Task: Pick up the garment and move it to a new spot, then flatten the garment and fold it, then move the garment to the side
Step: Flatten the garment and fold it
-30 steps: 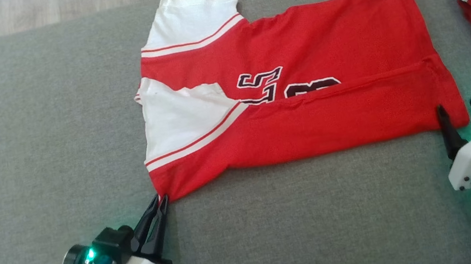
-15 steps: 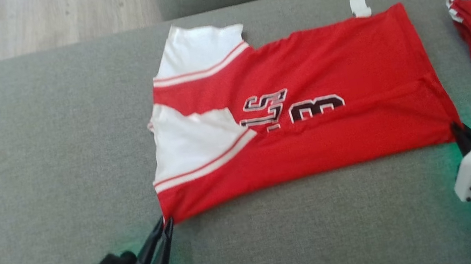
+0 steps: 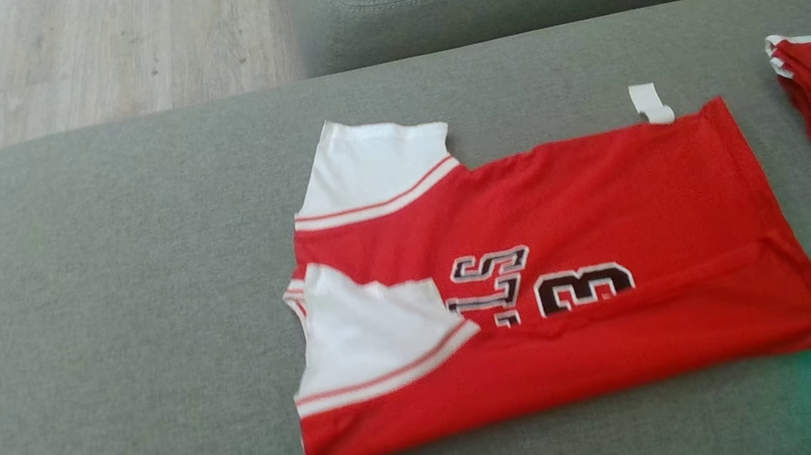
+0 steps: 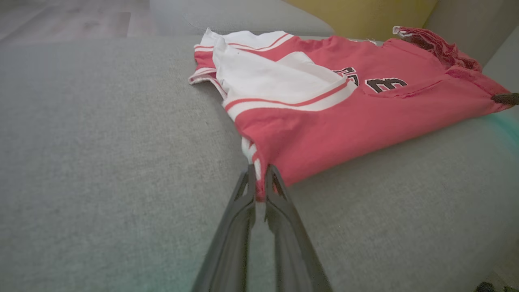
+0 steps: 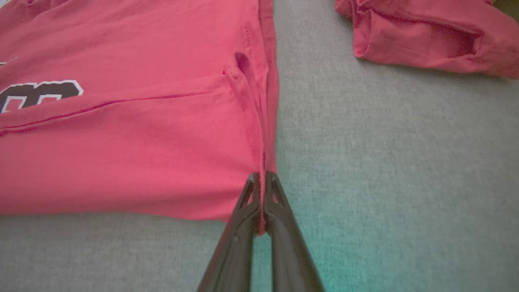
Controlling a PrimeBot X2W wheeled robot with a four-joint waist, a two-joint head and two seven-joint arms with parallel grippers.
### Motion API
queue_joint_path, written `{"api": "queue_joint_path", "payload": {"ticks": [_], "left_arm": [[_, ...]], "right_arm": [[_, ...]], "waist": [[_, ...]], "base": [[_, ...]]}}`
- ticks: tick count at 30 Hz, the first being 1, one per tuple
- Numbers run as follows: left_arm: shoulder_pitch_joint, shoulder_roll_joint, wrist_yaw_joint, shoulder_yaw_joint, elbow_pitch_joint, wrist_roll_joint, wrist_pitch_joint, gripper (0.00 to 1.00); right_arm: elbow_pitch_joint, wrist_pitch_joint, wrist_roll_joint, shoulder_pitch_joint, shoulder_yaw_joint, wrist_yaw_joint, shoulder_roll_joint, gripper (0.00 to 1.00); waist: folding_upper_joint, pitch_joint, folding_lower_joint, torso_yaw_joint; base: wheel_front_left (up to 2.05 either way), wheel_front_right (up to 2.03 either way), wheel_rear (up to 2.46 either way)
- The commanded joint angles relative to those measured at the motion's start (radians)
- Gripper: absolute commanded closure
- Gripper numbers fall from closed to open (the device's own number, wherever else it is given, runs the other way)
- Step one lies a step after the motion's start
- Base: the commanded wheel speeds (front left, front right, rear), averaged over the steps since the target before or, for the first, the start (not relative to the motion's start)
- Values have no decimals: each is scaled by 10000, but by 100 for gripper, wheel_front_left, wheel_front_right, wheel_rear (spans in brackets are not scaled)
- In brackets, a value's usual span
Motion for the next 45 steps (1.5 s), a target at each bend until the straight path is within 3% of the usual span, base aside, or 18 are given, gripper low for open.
{"api": "queue_joint_path", "payload": {"ticks": [1,2,3,4,5,6,7,13,18,24,27,31,39,45], "left_arm": [[-169,290,-27,276,-311,-118,-19,100],[-112,330,-45,249,-359,-173,47,100],[-86,372,-58,228,-389,-205,95,100],[-78,377,-69,235,-390,-286,138,100],[-93,369,-76,256,-381,-367,183,82],[-137,376,-81,251,-369,-397,240,7],[-211,399,-64,239,-362,-365,271,0],[-797,489,102,403,-607,-275,256,0],[-1893,1021,-33,675,-1232,-431,749,0],[-3835,2002,-238,585,-1665,-880,2536,0],[-5149,2583,-280,121,-1839,-1887,4147,0],[-7153,3478,-285,-525,-1649,-3019,5412,0],[-9727,4150,-288,-1104,143,-4877,7720,0],[-10647,4624,-288,-1528,899,-5062,8283,0]], "right_arm": [[-428,57,27,24,-83,-9,-399,100],[-626,164,-3,178,-160,-9,-340,83],[-799,257,-47,291,-230,-9,-269,34],[-947,326,-113,371,-286,-9,-203,0],[-1086,359,-188,418,-344,-9,-127,0],[-1222,343,-259,432,-407,-9,-41,0],[-1353,309,-340,425,-466,-9,48,0],[-2174,32,-842,197,-726,-9,416,0],[-2767,-512,-1157,-214,-817,-9,711,0],[-3078,-729,-1366,-557,-583,-9,1032,0],[-3151,-770,-1409,-792,-406,-9,1149,0],[-3168,-894,-1452,-1143,-222,-9,1278,0],[-2854,-1309,-1497,-1830,91,-9,1615,0],[-2506,-1691,-1520,-2250,278,-9,1819,0]], "waist": [[-1,-4,2,-24],[-1,-4,2,-47],[-1,12,2,-79],[-1,29,2,-106],[-1,57,2,-140],[-1,93,2,-181],[-1,130,2,-225],[-1,438,2,-585],[-1,839,2,-984],[-1,1227,2,-1458],[-1,1497,2,-1819],[-1,2061,2,-2287],[-1,3159,2,-3264],[-1,3709,2,-3774]], "base": [[0,0,0],[0,0,0],[0,0,0],[0,0,0],[0,0,0],[0,0,0],[0,0,0],[0,0,0],[0,0,0],[0,0,0],[0,0,0],[0,0,0],[0,0,0],[0,0,0]]}}
